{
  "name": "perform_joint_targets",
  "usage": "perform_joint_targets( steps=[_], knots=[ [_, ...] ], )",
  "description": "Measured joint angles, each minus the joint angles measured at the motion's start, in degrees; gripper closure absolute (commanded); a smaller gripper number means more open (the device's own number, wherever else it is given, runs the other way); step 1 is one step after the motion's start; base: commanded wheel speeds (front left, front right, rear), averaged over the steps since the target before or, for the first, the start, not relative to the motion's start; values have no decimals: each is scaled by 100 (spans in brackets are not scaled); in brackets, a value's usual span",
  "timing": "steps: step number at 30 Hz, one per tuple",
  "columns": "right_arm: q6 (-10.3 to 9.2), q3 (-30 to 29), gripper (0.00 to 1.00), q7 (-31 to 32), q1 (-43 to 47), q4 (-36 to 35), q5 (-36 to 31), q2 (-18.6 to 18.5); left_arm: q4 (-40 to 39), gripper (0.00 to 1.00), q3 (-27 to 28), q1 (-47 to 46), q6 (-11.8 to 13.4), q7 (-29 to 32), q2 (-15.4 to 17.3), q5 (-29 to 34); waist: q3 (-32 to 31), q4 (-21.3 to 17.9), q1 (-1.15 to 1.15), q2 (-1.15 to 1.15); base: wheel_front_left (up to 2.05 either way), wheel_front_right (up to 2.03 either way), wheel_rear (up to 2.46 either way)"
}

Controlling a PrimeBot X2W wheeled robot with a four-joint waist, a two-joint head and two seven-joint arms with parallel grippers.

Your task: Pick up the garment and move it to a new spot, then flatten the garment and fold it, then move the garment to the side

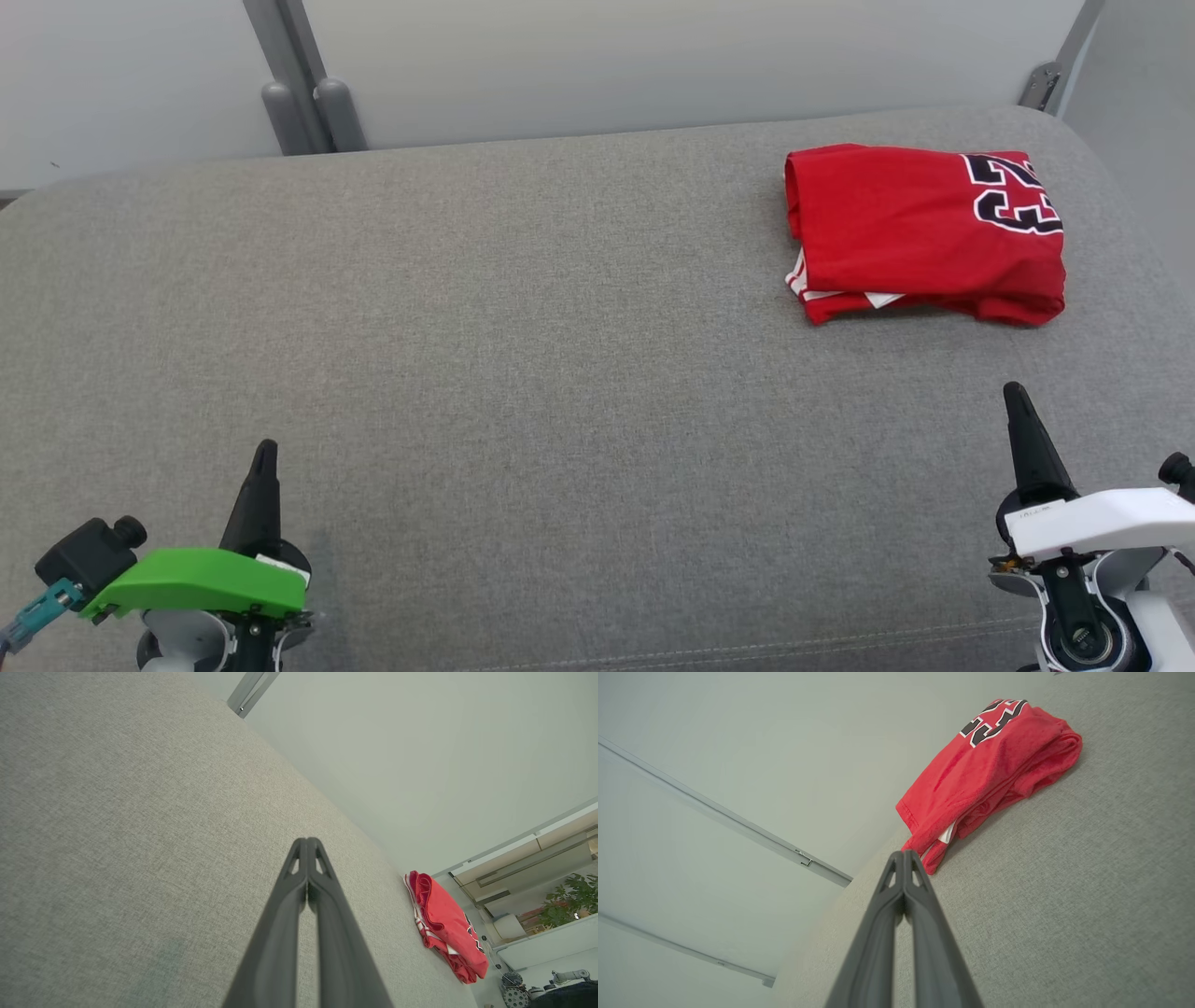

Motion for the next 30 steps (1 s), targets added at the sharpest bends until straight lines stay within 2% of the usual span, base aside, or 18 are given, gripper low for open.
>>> perform_joint_targets(
  steps=[30],
  knots=[
    [187, -348, 100, 491, -263, 455, 2051, 121, 113, 100, 325, -16, 0, 519, -24, -1905, -94, -17, 0, 0, 0, 0, 0]
  ],
)
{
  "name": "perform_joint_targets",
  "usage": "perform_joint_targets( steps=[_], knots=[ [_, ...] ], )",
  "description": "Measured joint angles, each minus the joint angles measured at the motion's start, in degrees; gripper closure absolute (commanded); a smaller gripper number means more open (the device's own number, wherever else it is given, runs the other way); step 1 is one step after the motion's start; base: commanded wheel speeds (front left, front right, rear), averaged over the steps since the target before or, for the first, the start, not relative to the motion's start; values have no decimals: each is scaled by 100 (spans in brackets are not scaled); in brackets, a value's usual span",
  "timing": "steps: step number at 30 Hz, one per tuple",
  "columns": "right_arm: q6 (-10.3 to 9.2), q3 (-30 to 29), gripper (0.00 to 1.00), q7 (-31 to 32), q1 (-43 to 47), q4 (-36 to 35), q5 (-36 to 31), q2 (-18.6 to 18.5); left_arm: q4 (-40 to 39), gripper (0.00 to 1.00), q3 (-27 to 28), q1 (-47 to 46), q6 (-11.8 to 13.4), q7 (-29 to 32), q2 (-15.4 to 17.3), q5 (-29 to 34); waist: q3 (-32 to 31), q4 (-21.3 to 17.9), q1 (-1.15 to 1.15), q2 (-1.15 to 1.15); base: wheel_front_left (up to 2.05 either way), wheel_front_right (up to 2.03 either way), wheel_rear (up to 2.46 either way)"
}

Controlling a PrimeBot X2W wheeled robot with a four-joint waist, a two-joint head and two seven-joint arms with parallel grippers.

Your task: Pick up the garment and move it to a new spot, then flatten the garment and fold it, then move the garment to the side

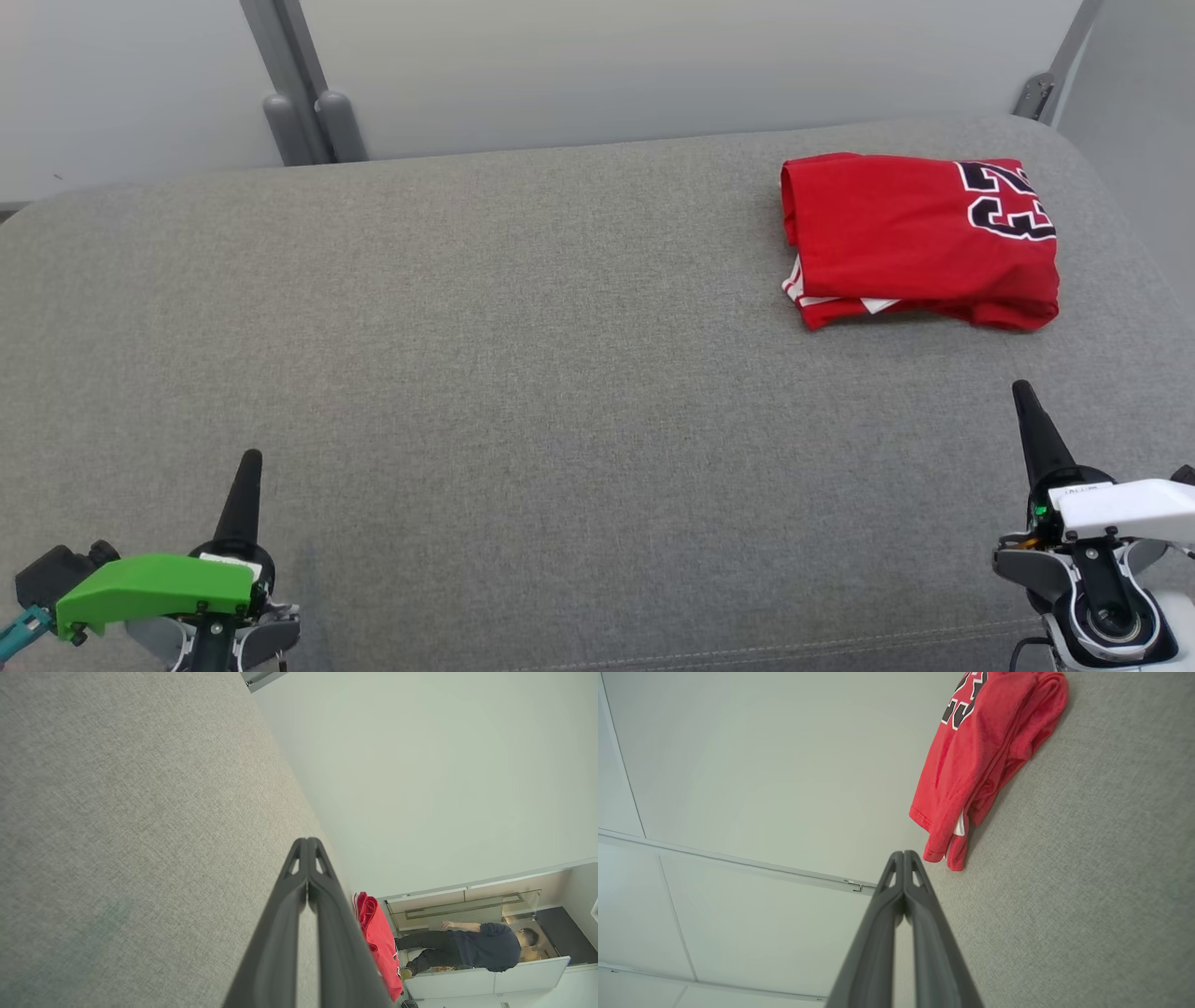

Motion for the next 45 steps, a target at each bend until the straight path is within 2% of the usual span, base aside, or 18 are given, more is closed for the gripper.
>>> perform_joint_targets(
  steps=[26, 45],
  knots=[
    [198, -301, 100, 403, -251, 388, 1755, 104, 92, 100, 259, -23, 0, 439, -59, -1616, -80, -14, 0, 0, 0, 0, 0],
    [199, -320, 100, 431, -309, 434, 1778, 113, 98, 100, 294, -32, 0, 470, -69, -1627, -81, -15, 0, 0, 0, 0, 0]
  ],
)
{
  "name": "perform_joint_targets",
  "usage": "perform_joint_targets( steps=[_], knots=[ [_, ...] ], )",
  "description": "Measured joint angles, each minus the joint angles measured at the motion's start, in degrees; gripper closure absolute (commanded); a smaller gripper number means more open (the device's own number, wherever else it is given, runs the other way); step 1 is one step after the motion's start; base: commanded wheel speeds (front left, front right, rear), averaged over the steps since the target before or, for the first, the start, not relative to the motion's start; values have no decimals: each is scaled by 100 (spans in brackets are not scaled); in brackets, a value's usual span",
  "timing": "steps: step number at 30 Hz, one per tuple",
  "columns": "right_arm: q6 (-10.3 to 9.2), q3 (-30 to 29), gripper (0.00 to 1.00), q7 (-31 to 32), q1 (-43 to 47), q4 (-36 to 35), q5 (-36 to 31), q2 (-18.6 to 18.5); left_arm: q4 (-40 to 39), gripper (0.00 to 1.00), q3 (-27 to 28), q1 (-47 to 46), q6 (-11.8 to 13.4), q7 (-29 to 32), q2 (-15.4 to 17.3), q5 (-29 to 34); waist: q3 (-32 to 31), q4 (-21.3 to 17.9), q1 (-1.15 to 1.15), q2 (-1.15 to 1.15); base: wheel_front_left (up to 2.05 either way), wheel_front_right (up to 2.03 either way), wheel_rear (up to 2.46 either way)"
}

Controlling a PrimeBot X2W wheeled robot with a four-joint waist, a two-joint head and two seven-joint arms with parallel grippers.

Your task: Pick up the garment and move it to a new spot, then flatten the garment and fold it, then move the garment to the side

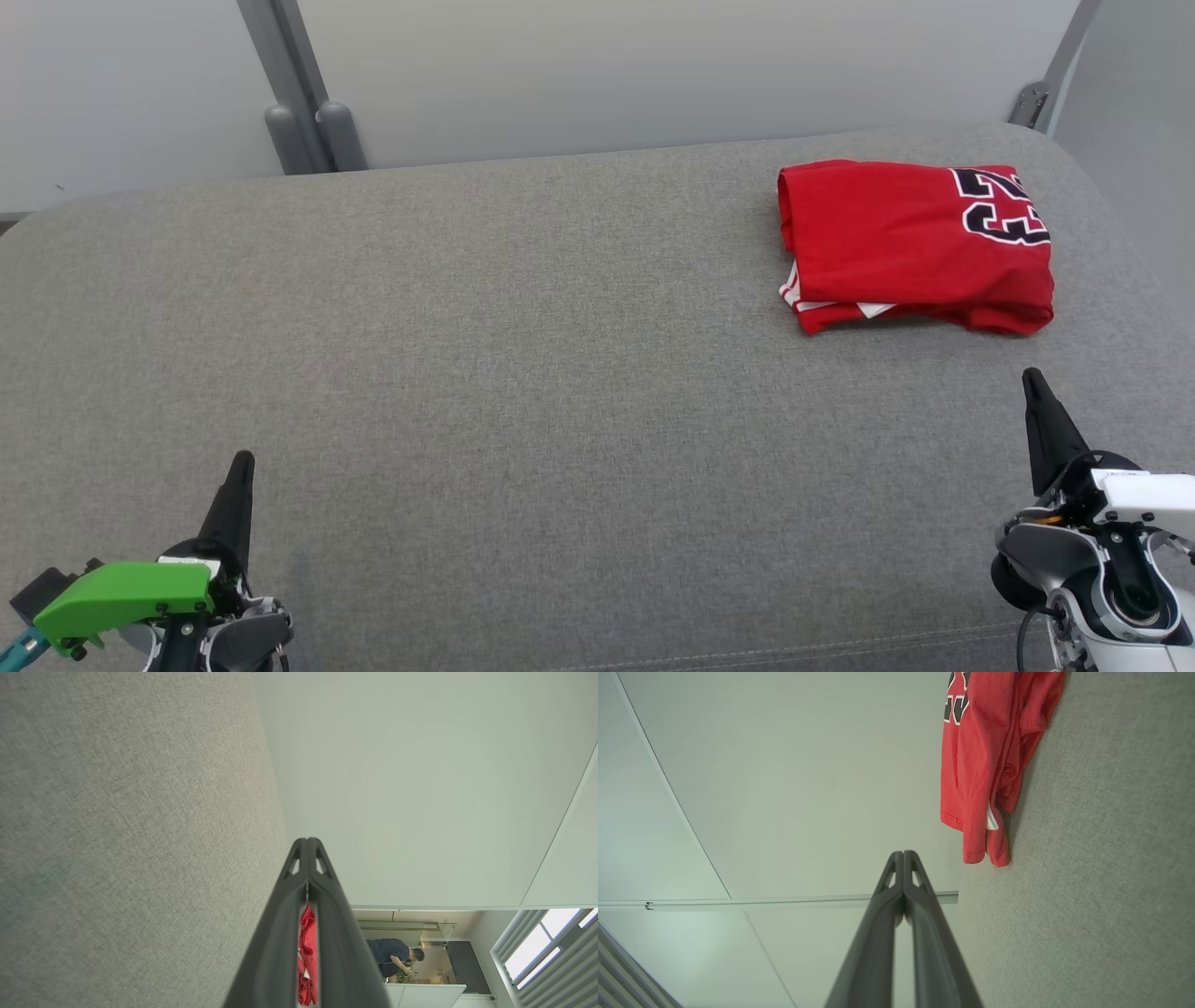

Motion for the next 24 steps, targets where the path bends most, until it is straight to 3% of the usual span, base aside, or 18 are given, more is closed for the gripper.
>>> perform_joint_targets(
  steps=[24],
  knots=[
    [1, -11, 100, 1, -4, 36, 0, 3, 0, 100, 9, -1, 0, 11, -3, 0, -1, 0, 0, 0, 0, 0, 0]
  ],
)
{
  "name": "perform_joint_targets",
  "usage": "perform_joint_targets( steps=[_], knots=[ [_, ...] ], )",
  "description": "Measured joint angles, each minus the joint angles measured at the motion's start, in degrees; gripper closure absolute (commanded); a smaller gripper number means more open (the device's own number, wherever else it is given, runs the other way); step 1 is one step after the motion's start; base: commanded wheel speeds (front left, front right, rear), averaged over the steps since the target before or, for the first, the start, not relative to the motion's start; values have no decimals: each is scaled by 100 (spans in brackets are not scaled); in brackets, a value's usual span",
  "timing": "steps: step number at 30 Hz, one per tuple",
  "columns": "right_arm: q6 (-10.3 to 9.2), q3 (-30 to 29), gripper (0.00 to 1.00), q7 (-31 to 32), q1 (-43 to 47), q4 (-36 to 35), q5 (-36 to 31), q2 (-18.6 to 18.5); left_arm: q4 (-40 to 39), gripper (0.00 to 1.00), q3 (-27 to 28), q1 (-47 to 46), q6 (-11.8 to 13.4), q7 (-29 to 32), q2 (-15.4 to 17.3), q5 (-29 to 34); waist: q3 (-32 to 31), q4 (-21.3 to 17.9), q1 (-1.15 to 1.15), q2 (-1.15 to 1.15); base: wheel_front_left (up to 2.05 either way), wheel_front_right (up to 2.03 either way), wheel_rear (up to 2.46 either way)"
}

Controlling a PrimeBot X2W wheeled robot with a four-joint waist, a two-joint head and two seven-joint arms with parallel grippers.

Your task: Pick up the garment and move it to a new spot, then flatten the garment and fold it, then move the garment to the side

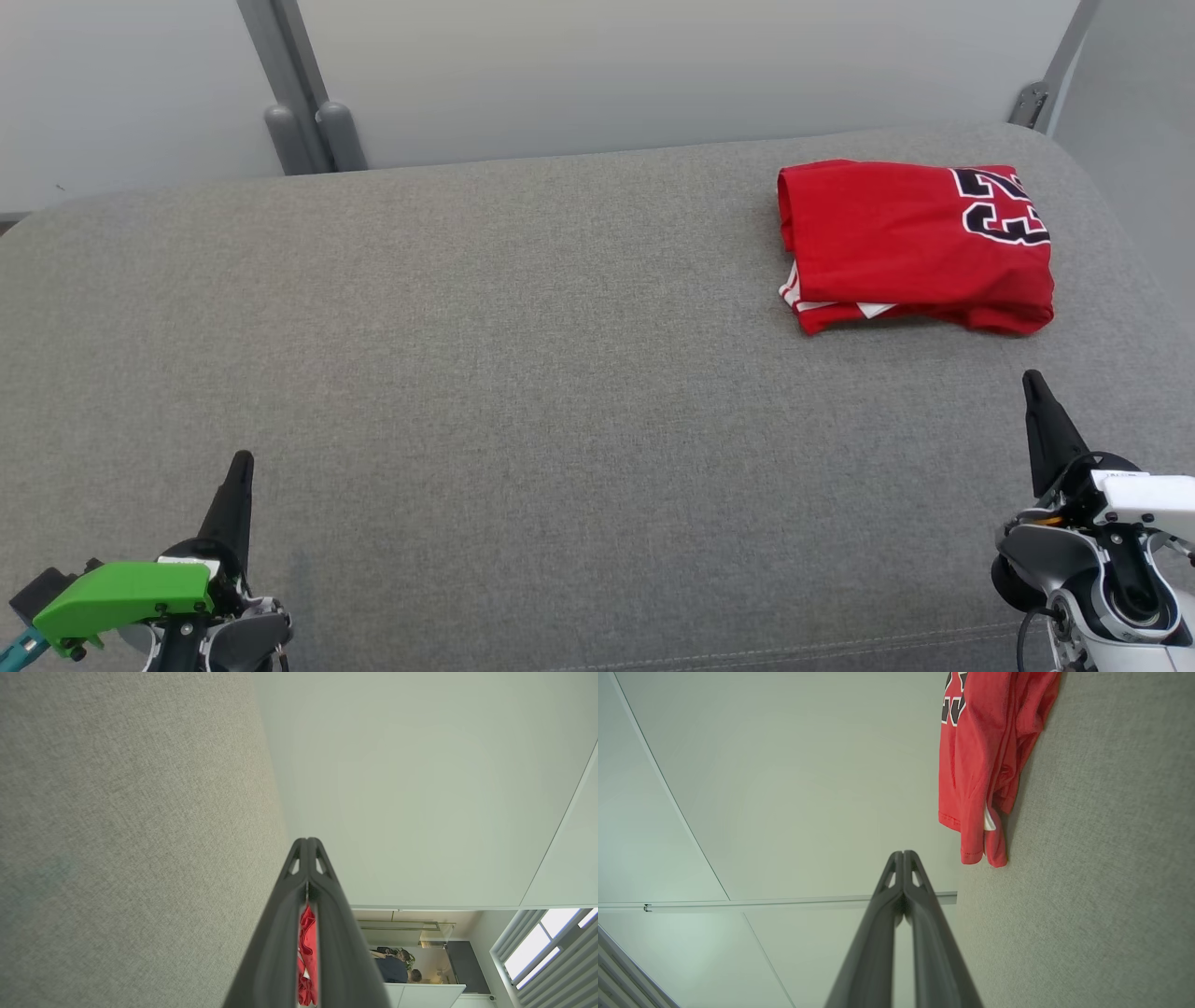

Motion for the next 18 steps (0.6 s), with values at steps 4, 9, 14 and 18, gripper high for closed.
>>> perform_joint_targets(
  steps=[4, 9, 14, 18],
  knots=[
    [0, -2, 100, 0, -1, 5, 0, 1, 0, 100, 2, -1, 0, 0, 0, 0, 0, 0, 0, 0, 0, 0, 0],
    [0, -4, 100, 0, -1, 9, -1, 2, 0, 100, 3, -1, 0, 0, 0, 0, 0, 0, 0, 0, 0, 0, 0],
    [0, -7, 100, 1, -1, 11, -1, 3, -1, 100, 5, -1, 0, 0, -1, 0, 0, 0, 0, 0, 0, 0, 0],
    [0, -8, 100, 1, -2, 14, -1, 4, -1, 100, 7, -1, 0, 0, -1, 0, 0, 0, 0, 0, 0, 0, 0]
  ],
)
